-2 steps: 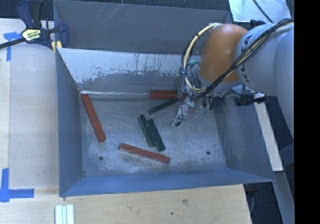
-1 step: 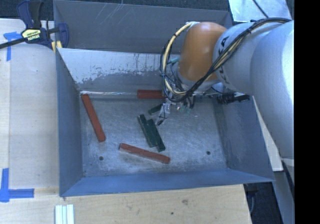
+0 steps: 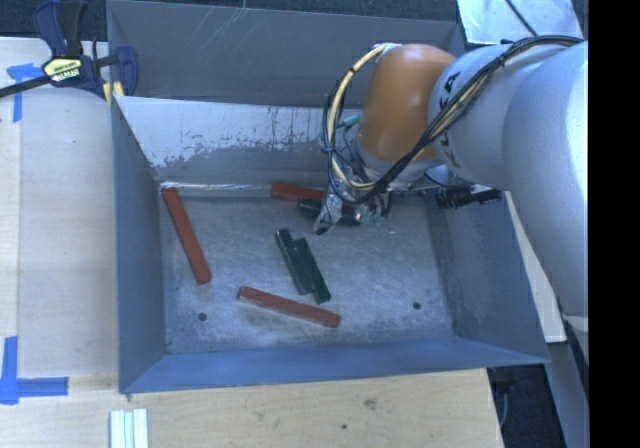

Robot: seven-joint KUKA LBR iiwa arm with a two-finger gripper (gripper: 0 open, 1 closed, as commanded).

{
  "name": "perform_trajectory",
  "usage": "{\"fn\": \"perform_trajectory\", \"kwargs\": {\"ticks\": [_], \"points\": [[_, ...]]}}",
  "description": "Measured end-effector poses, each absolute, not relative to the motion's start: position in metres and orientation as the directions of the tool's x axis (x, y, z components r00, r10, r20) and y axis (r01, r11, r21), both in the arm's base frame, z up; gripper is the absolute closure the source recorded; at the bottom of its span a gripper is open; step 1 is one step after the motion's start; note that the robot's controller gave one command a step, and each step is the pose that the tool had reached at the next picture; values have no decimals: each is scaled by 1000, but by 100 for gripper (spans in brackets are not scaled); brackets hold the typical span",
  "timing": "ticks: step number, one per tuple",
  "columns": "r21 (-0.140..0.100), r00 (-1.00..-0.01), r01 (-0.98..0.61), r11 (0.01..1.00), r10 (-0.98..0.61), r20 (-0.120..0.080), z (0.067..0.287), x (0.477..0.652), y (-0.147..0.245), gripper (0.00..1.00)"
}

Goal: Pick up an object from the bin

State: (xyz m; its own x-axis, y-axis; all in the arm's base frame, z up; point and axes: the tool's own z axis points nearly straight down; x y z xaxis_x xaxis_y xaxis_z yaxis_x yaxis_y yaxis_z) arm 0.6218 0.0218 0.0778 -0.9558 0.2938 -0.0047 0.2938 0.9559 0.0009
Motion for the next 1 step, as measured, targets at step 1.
{"fn": "perform_trajectory", "kwargs": {"ticks": [1], "points": [[2, -961, 277, 961, 277, -10, 154, 624, 16, 100]]}}
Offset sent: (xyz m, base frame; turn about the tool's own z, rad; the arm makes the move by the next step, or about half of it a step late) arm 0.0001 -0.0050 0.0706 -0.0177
